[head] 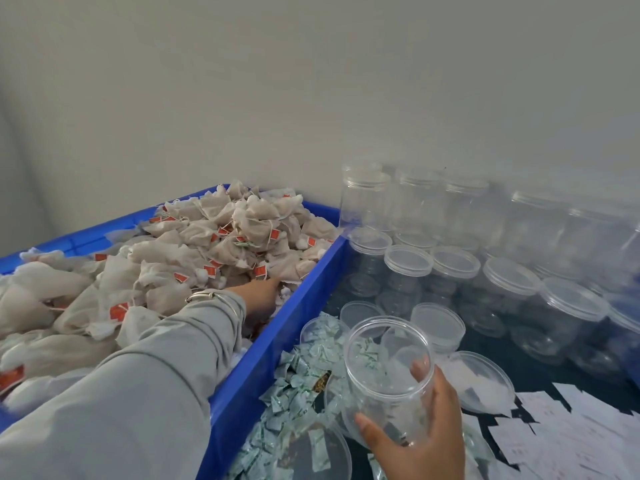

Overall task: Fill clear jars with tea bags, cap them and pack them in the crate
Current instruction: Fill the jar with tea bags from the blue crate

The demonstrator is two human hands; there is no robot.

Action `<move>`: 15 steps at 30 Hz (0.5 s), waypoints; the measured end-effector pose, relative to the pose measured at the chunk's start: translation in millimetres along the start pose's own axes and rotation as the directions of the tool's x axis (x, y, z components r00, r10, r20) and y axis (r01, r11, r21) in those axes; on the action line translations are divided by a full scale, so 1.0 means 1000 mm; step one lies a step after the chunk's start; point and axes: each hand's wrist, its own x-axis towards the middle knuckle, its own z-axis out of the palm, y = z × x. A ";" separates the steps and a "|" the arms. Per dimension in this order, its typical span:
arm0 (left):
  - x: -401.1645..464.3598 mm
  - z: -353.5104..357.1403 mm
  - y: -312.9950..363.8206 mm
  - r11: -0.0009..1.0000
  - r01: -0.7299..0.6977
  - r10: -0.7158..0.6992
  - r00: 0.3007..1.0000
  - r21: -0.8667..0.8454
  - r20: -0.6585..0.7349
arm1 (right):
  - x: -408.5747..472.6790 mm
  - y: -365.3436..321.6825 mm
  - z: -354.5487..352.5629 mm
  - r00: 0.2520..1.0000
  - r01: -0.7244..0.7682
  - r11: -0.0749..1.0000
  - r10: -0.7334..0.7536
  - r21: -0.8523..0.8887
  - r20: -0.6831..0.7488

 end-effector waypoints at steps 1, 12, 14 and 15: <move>0.000 0.001 0.000 0.998 0.014 -0.016 0.999 0.067 0.030 | 0.001 0.001 -0.001 1.000 -0.009 1.000 0.009 -0.005 0.000; -0.002 -0.005 -0.002 0.986 0.162 -0.150 0.968 0.045 -0.202 | 0.000 0.008 0.000 1.000 0.011 1.000 -0.011 0.003 0.029; -0.003 -0.009 -0.002 0.987 0.150 -0.160 0.954 -0.058 -0.254 | 0.001 0.009 0.000 0.999 0.013 1.000 -0.013 0.000 0.038; -0.004 -0.011 -0.001 0.984 0.143 -0.167 0.946 -0.103 -0.280 | 0.001 0.010 0.000 0.999 0.009 1.000 -0.009 0.000 0.042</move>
